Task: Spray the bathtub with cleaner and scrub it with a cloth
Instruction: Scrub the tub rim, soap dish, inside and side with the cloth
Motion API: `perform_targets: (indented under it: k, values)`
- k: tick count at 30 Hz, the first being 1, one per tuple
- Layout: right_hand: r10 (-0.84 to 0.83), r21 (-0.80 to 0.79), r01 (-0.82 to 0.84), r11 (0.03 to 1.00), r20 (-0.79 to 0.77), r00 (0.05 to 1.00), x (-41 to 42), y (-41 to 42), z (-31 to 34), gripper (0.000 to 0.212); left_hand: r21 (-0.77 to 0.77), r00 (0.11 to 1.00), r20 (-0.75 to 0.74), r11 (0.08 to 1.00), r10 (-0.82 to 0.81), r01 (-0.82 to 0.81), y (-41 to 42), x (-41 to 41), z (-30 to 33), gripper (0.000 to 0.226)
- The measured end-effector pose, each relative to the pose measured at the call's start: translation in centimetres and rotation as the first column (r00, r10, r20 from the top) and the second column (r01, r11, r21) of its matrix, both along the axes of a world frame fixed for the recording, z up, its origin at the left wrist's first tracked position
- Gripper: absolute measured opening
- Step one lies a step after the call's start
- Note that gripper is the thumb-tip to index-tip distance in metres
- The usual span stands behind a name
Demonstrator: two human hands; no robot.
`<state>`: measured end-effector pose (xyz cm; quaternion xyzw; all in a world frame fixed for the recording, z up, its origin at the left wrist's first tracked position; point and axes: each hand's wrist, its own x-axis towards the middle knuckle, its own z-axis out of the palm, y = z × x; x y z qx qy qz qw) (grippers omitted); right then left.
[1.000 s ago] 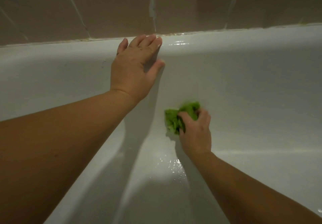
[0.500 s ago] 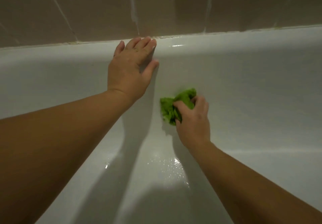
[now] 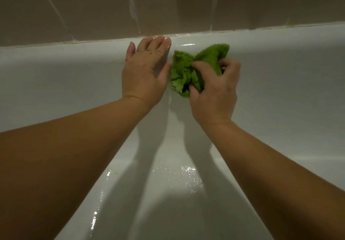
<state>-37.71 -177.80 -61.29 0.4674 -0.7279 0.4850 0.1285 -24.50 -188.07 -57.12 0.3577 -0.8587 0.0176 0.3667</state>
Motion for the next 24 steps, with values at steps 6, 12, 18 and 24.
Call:
perform_targets:
  k: [6, 12, 18, 24]
  values:
    - [0.002, -0.027, -0.004, 1.0, -0.078, 0.997, -1.2, 0.1, 1.1, 0.047, 0.006, 1.0, 0.022, 1.0, -0.006, 0.006, 0.0, -0.4, 0.4, 0.048]
    - [0.032, 0.436, -0.044, 0.899, 0.034, 0.999, -1.9, 5.2, -14.4, 0.056, -0.05, 0.998, 0.054, 0.999, -0.016, 0.018, 0.4, -1.8, 0.3, 0.05]
    - [-0.001, 0.563, -0.06, 0.824, 0.108, 0.994, -2.2, 7.4, -16.9, 0.047, -0.055, 0.997, 0.075, 0.998, -0.019, 0.023, 0.6, -2.5, 0.3, 0.054]
    - [0.04, 0.11, -0.048, 0.993, 0.08, 0.996, -6.0, 3.9, -2.8, 0.049, -0.02, 0.999, 0.042, 1.0, -0.004, 0.005, 1.8, -4.6, 0.7, 0.05]
